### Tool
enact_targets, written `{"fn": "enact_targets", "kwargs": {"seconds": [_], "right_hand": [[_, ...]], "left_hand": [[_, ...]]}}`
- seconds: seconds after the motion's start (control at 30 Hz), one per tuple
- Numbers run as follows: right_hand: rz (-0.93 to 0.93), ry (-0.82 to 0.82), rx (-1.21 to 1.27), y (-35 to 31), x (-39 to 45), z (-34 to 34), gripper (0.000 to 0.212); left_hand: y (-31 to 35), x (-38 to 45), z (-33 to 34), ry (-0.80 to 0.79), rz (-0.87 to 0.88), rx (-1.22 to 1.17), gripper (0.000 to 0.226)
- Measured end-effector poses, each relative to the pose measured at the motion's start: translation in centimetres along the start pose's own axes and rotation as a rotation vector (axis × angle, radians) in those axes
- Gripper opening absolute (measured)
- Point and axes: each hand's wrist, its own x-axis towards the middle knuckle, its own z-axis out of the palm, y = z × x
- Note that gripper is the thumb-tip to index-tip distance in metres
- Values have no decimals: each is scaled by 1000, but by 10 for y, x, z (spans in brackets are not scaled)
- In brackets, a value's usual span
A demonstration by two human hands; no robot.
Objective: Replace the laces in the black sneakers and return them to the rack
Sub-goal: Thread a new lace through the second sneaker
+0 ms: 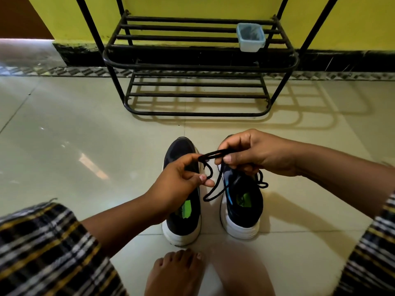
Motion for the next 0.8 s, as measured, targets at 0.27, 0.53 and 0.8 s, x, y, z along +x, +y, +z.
{"fn": "enact_targets", "kwargs": {"seconds": [0.27,0.53,0.8], "right_hand": [[-31,246,113,2,2,-3,20],[-89,509,0,-4,1,-16,31],[-61,428,-1126,-2,2,-28,46]], "left_hand": [[-11,6,-1,82,-61,-35,16],[-19,12,-7,154,-100,72,25],[-20,8,1,172,114,409,17]]}}
